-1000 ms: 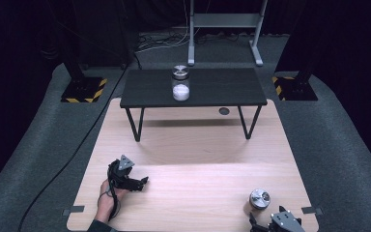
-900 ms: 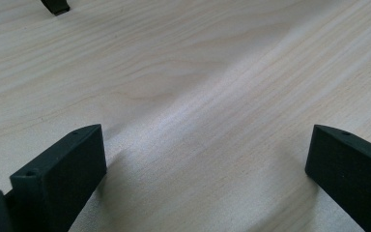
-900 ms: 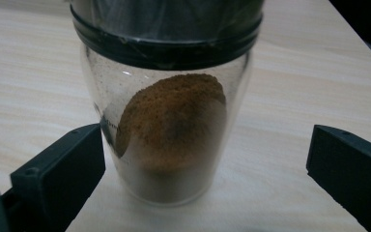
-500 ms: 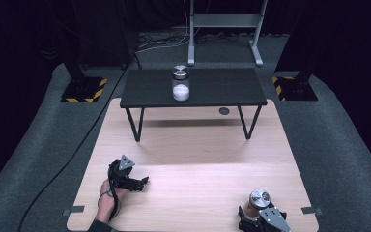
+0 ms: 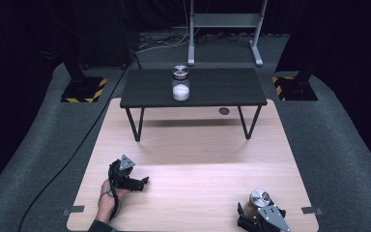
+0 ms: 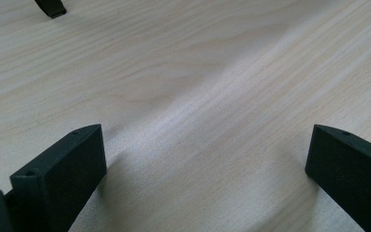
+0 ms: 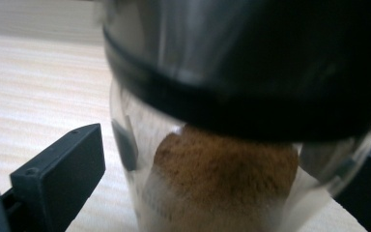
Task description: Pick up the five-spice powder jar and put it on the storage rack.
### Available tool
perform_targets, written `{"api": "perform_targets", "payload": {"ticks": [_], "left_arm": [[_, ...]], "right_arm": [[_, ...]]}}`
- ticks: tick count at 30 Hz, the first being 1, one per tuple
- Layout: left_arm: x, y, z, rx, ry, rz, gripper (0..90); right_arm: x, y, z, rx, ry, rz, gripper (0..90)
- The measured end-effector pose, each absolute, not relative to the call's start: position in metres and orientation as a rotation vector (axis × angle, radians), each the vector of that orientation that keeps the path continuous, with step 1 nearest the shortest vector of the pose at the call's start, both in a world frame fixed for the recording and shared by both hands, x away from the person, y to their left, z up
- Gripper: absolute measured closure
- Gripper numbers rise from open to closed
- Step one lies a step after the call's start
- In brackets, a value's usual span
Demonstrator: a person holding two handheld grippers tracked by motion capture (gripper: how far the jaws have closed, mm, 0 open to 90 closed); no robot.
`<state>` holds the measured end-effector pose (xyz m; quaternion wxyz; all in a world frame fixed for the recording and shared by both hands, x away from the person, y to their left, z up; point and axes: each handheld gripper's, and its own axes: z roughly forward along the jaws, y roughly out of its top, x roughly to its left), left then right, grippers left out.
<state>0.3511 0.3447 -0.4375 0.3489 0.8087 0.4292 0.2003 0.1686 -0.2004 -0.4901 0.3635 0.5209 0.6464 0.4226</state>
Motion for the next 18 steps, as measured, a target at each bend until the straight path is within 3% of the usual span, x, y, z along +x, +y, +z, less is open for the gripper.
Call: {"api": "perform_targets", "payload": {"ticks": [3, 5, 7, 18], "left_arm": [[0.3511, 0.3448, -0.4374, 2.097, 1.11, 0.519, 0.3], [0.3511, 0.3448, -0.4374, 2.097, 1.11, 0.518, 0.4], [0.3512, 0.3448, -0.4374, 2.097, 1.11, 0.518, 0.4], [0.3532, 0.3464, -0.4371, 2.098, 1.113, 0.504, 0.3]], "right_arm": [[0.1712, -0.1994, -0.4897, 1.358, 1.654, 1.094, 2.3], [0.1668, -0.1964, -0.4941, 1.357, 1.611, 1.103, 24.5], [0.1656, -0.1992, -0.4951, 1.354, 1.61, 1.127, 28.9], [0.1666, -0.2055, -0.4929, 1.348, 1.634, 1.143, 29.2]]}}
